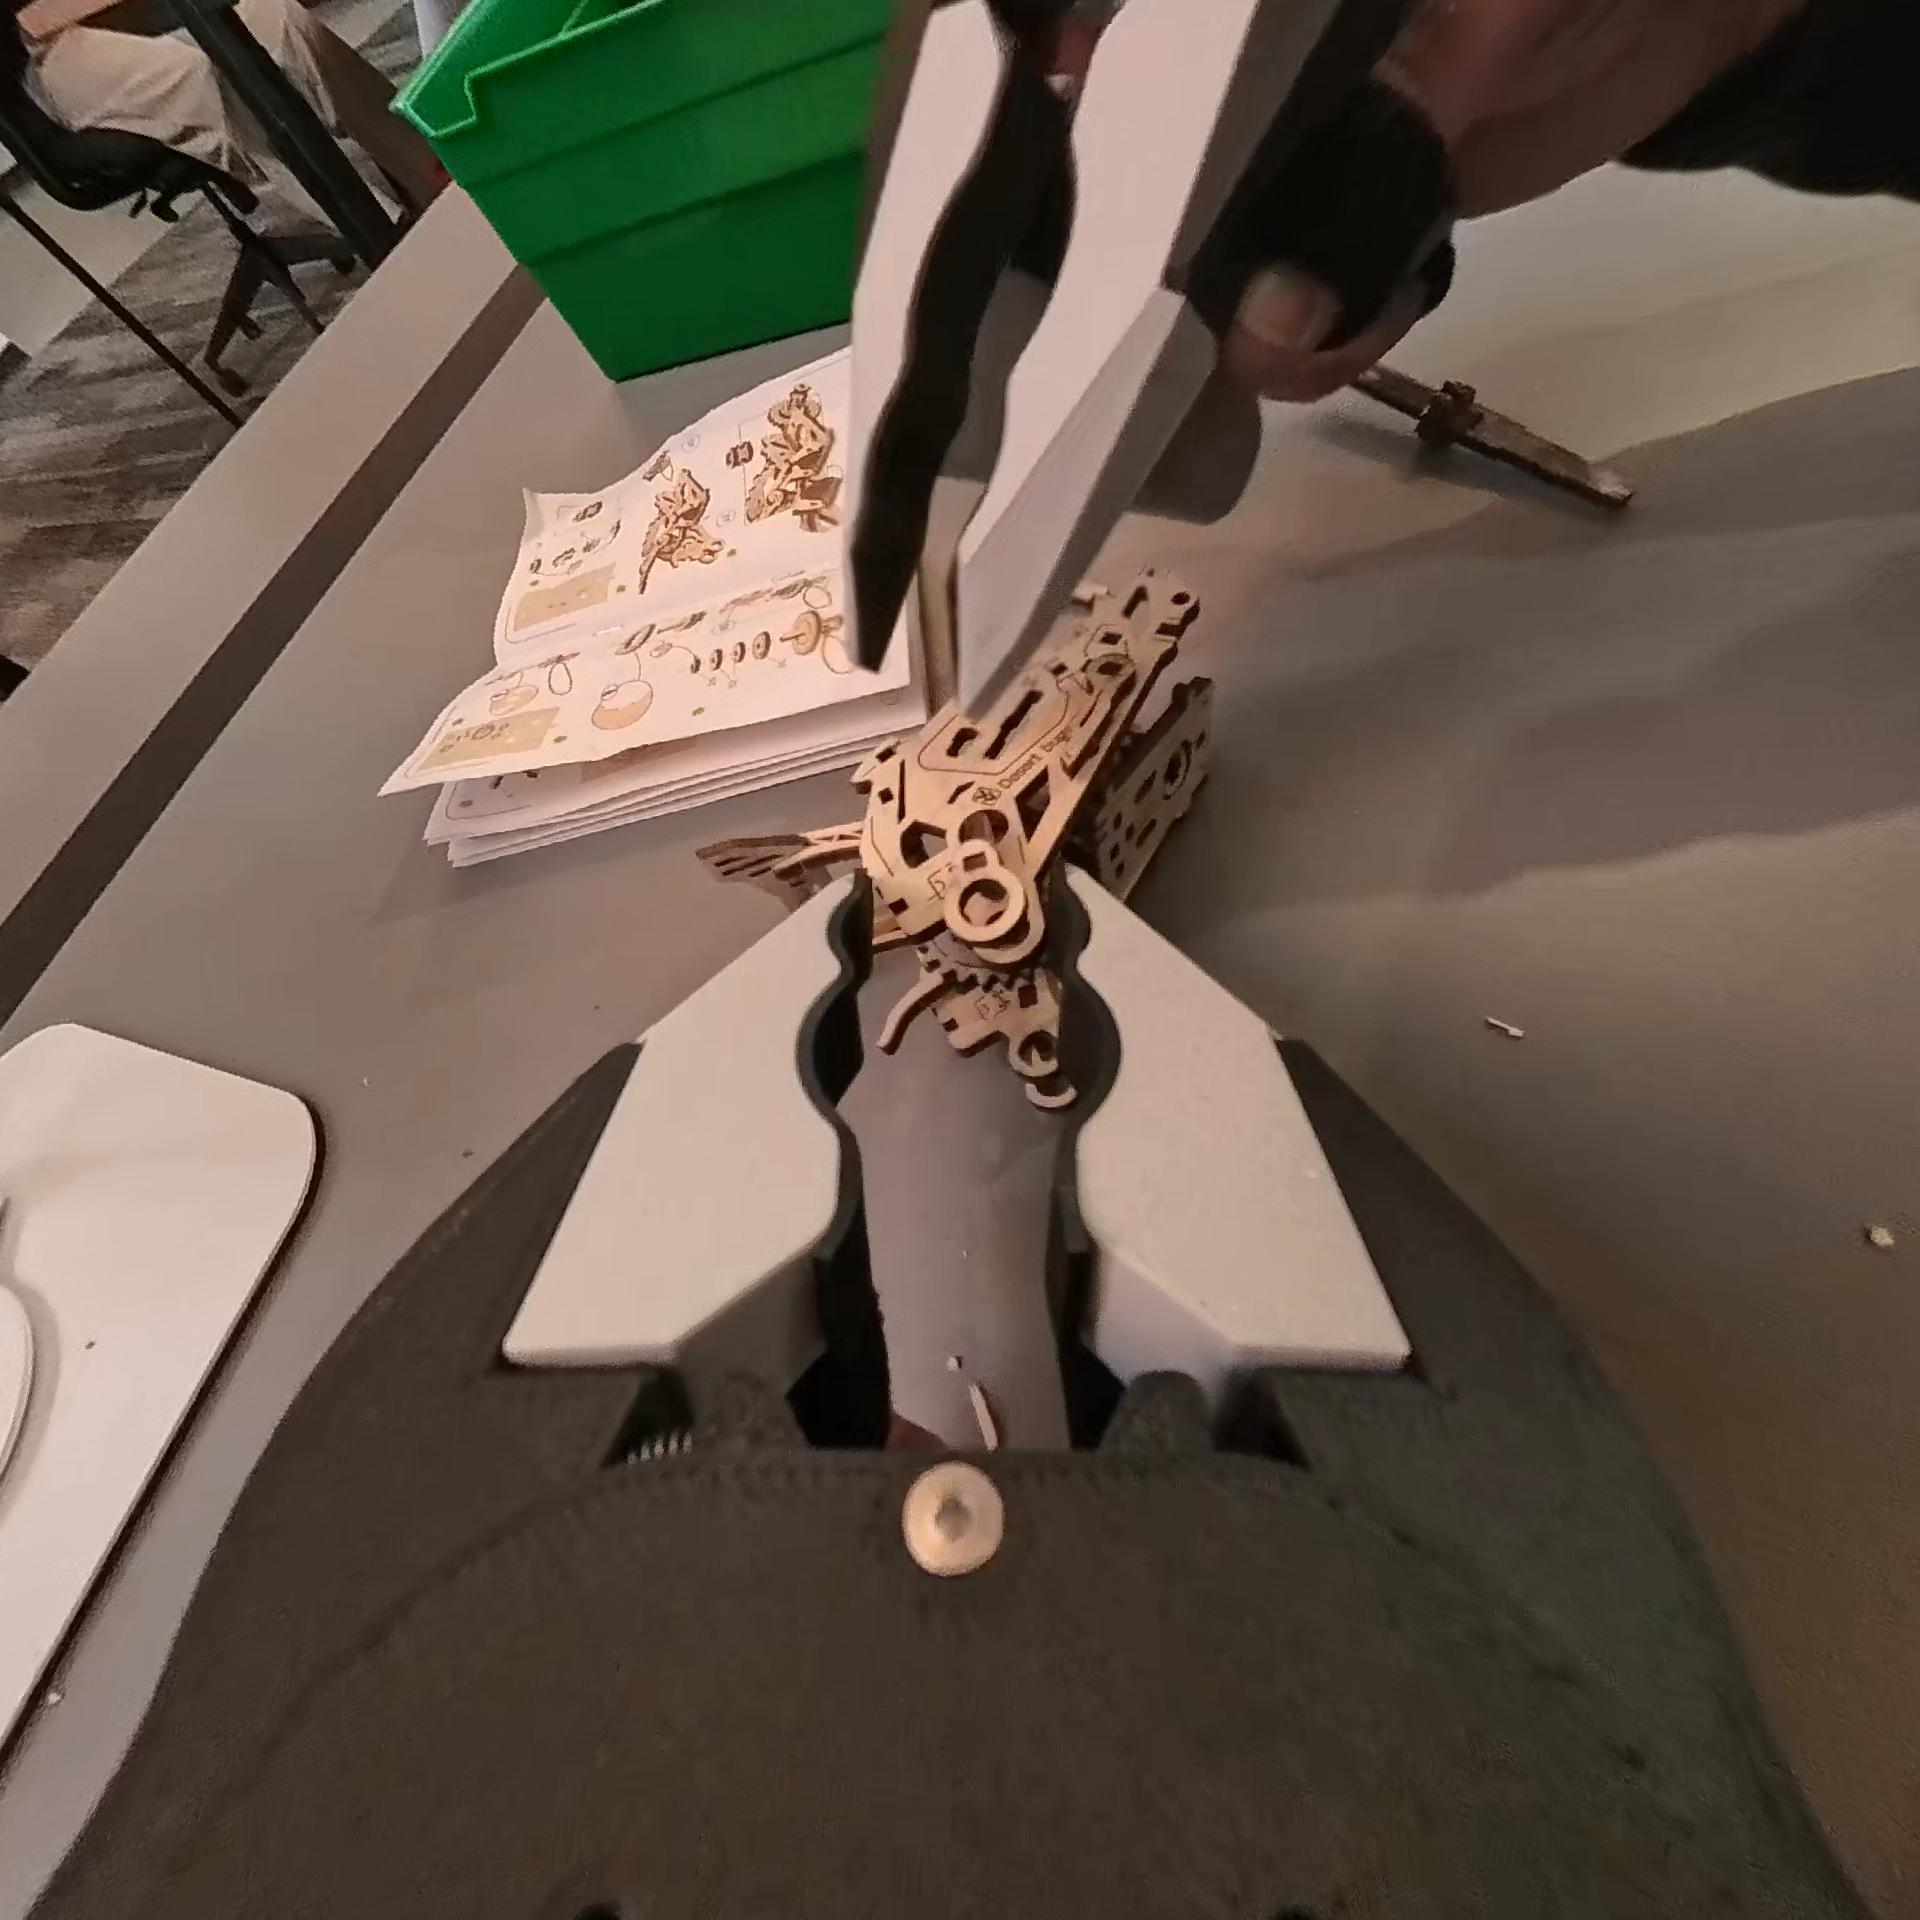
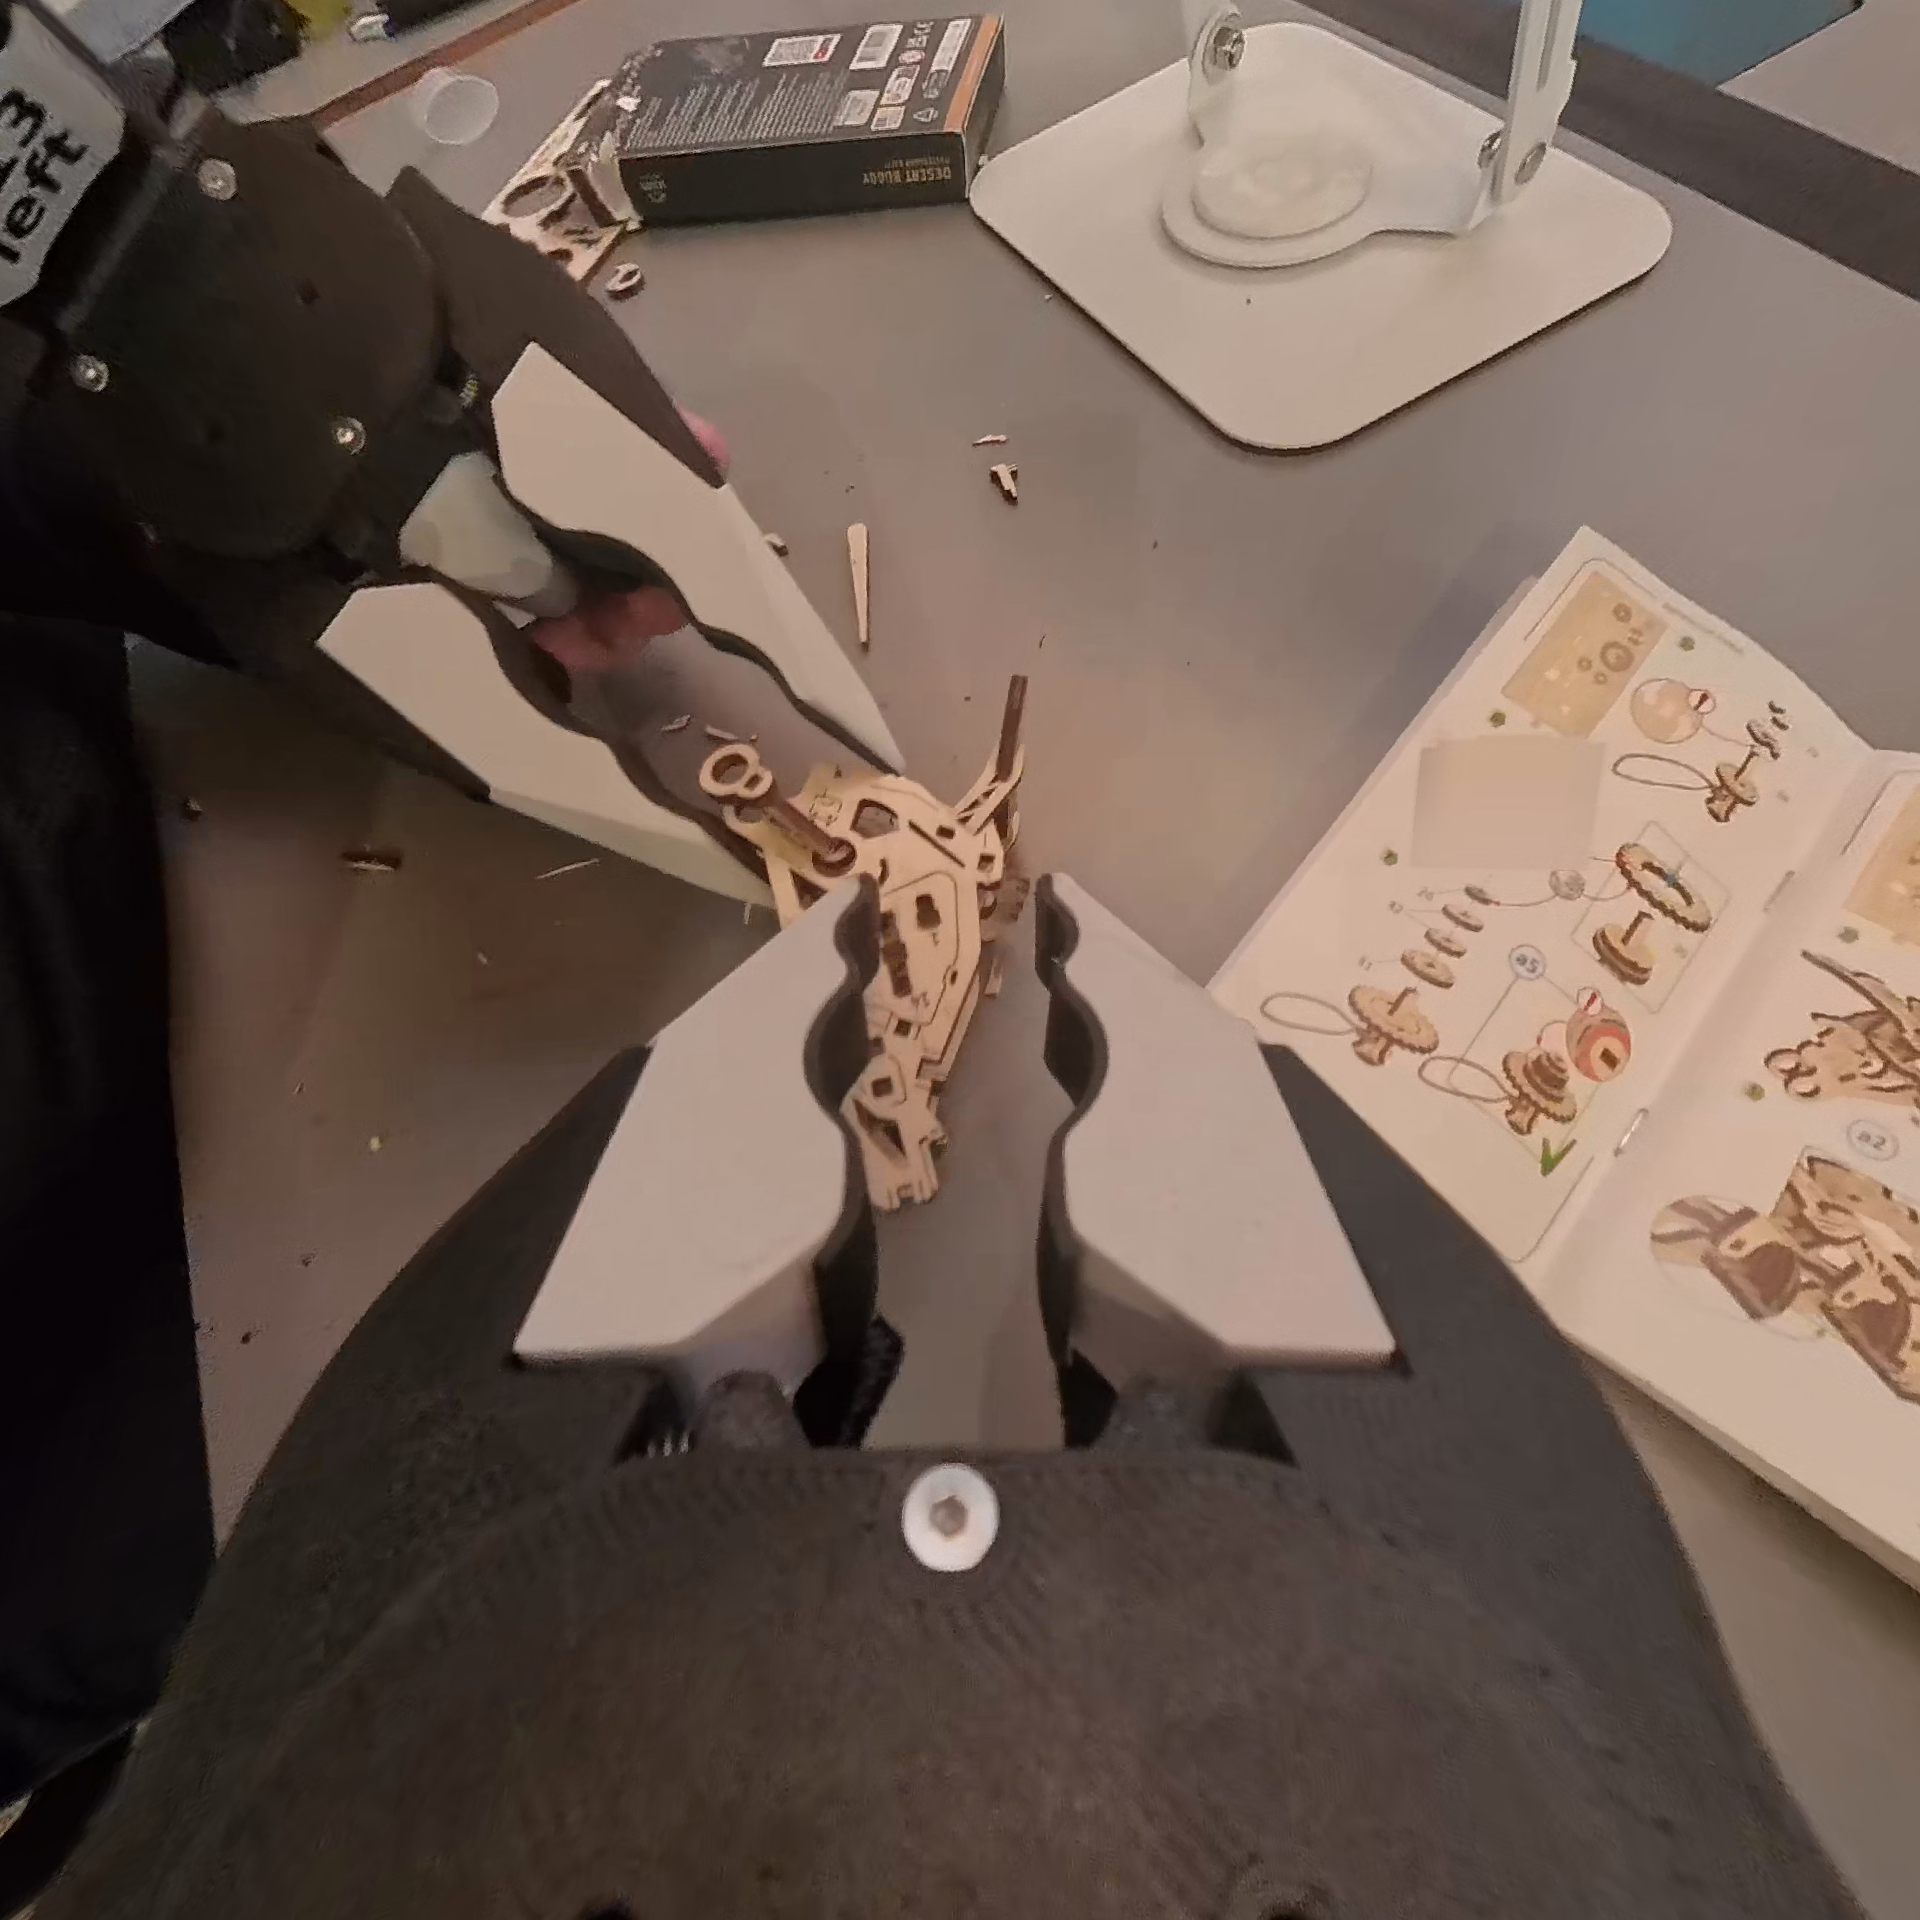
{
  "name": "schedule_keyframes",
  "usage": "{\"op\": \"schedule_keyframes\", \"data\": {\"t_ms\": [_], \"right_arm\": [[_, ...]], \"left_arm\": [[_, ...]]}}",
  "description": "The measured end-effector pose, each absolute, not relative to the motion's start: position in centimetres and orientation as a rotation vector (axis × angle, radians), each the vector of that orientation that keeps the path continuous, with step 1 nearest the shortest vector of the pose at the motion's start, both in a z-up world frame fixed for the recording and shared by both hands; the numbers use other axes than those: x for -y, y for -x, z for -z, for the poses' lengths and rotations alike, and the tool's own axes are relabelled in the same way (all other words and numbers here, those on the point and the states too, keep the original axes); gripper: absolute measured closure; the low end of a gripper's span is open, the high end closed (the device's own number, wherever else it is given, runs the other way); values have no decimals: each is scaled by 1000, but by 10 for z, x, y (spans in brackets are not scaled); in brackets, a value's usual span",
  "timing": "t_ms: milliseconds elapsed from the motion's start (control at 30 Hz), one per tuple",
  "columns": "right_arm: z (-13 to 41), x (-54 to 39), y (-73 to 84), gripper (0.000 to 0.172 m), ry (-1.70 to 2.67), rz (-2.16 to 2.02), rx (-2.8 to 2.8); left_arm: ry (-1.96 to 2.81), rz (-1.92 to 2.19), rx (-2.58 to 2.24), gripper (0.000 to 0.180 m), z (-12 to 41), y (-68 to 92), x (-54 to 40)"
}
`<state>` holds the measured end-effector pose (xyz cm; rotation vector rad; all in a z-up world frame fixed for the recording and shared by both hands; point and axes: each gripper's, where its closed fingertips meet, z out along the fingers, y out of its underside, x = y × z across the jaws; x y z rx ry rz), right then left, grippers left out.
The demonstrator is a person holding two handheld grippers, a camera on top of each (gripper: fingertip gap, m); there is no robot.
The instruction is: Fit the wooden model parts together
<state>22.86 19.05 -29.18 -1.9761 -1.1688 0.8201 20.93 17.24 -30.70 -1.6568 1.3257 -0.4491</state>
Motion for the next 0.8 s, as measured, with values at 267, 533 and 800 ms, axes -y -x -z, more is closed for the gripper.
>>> {"op": "schedule_keyframes", "data": {"t_ms": [267,533,800], "right_arm": [[305,-210,-225,160,2050,-816,1082],[310,-214,-226,162,2063,-803,1069],[310,-216,-223,160,2054,-785,1051]], "left_arm": [[1661,447,-1302,150,305,-208,-175],[1668,442,-1297,150,306,-207,-176],[1663,414,-1264,150,301,-205,-178]]}}
